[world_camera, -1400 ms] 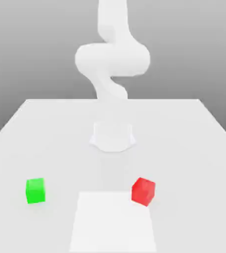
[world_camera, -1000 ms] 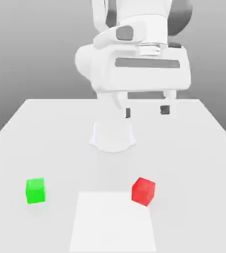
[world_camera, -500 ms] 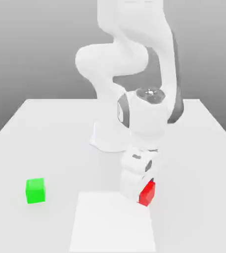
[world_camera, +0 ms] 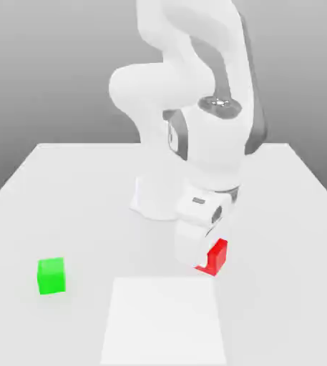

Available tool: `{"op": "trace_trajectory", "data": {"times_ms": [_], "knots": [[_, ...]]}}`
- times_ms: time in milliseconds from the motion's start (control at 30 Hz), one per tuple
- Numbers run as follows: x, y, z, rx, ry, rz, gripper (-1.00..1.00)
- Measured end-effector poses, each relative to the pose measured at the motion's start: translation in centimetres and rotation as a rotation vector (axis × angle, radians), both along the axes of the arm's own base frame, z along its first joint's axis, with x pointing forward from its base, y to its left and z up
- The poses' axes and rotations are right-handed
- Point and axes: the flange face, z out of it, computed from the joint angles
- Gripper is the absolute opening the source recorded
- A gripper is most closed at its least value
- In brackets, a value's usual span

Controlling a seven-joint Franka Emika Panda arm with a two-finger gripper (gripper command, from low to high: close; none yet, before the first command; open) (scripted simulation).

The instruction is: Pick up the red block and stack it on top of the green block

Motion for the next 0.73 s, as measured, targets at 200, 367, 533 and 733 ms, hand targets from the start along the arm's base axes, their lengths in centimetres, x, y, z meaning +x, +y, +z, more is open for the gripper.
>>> {"op": "trace_trajectory", "data": {"times_ms": [200, 367, 533, 733], "knots": [[1.2, -13.5, 1.8, 0.001, -0.002, -0.265, -1.0], [-2.4, -25.4, 3.1, 0.001, 0.001, -0.496, -1.0], [-3.1, -27.4, -0.4, 0.005, -0.001, -0.534, -1.0], [-3.4, -27.5, -3.0, 0.003, 0.001, -0.539, 1.0]]}}
